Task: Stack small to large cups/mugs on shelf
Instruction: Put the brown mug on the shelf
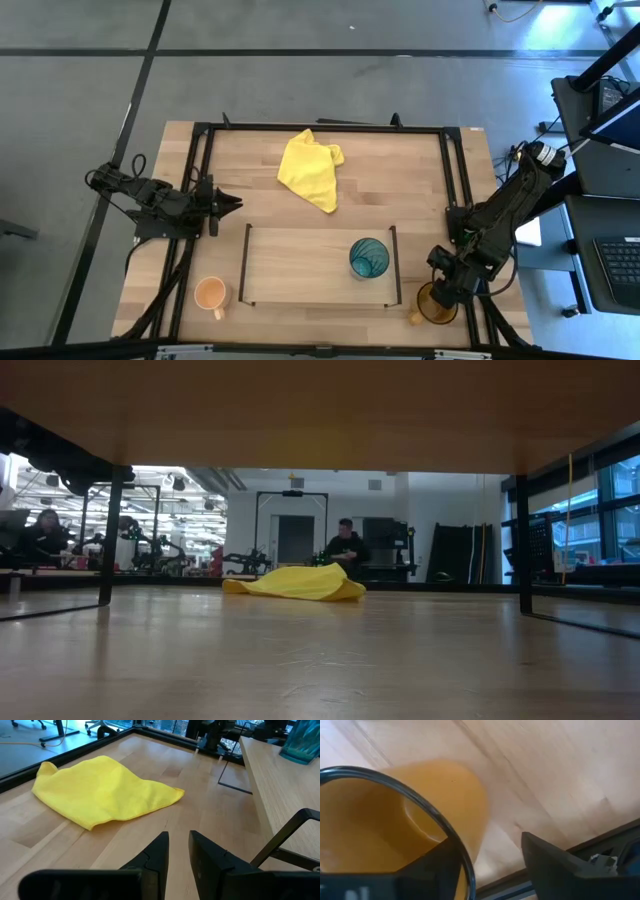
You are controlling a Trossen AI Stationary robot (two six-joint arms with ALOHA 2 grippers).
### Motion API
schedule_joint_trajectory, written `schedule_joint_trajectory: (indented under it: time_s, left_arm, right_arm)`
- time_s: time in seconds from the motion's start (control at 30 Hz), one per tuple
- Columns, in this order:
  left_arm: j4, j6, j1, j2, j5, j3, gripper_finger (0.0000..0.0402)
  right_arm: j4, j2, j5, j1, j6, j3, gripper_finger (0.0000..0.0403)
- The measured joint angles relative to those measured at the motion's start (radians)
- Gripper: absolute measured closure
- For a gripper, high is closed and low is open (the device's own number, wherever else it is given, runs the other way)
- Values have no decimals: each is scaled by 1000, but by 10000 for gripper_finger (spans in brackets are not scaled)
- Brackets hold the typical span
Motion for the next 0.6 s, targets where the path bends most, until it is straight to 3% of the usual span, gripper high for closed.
schedule_joint_trajectory:
  time_s: [0.33, 0.6]
  left_arm:
    - [0, 0, 0, 0, 0, 0, 333]
    - [0, 0, 0, 0, 0, 0, 333]
  right_arm:
    - [-9, -1, 32, -25, 38, 0, 378]
    - [-11, 0, 102, -31, 101, 0, 356]
